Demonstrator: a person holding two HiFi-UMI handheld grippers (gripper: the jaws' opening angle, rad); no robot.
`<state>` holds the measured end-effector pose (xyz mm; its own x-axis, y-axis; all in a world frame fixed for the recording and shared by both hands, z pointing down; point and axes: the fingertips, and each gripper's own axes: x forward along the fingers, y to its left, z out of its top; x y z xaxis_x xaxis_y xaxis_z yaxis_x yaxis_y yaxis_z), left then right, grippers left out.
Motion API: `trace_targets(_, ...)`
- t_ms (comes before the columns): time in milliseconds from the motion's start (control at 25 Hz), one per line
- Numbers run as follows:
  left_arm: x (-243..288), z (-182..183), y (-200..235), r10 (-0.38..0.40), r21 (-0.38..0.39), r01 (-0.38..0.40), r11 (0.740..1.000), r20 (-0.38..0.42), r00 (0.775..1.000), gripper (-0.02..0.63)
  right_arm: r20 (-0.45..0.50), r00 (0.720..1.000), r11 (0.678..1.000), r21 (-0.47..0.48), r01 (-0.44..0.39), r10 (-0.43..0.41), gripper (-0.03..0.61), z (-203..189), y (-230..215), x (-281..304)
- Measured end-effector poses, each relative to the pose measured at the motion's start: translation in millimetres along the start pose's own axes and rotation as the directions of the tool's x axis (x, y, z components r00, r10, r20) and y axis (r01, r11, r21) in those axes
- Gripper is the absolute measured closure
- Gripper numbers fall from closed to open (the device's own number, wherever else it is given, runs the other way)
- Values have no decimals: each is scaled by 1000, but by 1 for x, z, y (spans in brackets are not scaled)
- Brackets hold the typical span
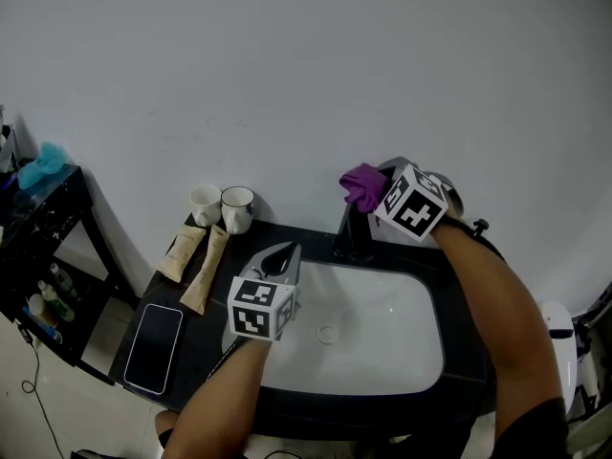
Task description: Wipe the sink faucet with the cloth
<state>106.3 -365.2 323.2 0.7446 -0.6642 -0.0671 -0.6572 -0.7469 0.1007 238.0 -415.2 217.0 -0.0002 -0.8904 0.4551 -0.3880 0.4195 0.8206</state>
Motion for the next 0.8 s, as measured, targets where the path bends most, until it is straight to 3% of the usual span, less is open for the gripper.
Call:
trace_targets(280,1,-1,1,0,-9,0,1000,-4,1000,597,2,1000,995,-101,-12,13,526,8,18,-17)
trace_targets(800,0,-7,0,1,6,-1,1000,-42,999,597,60,995,986,-157,-64,74,525,18,64,-71)
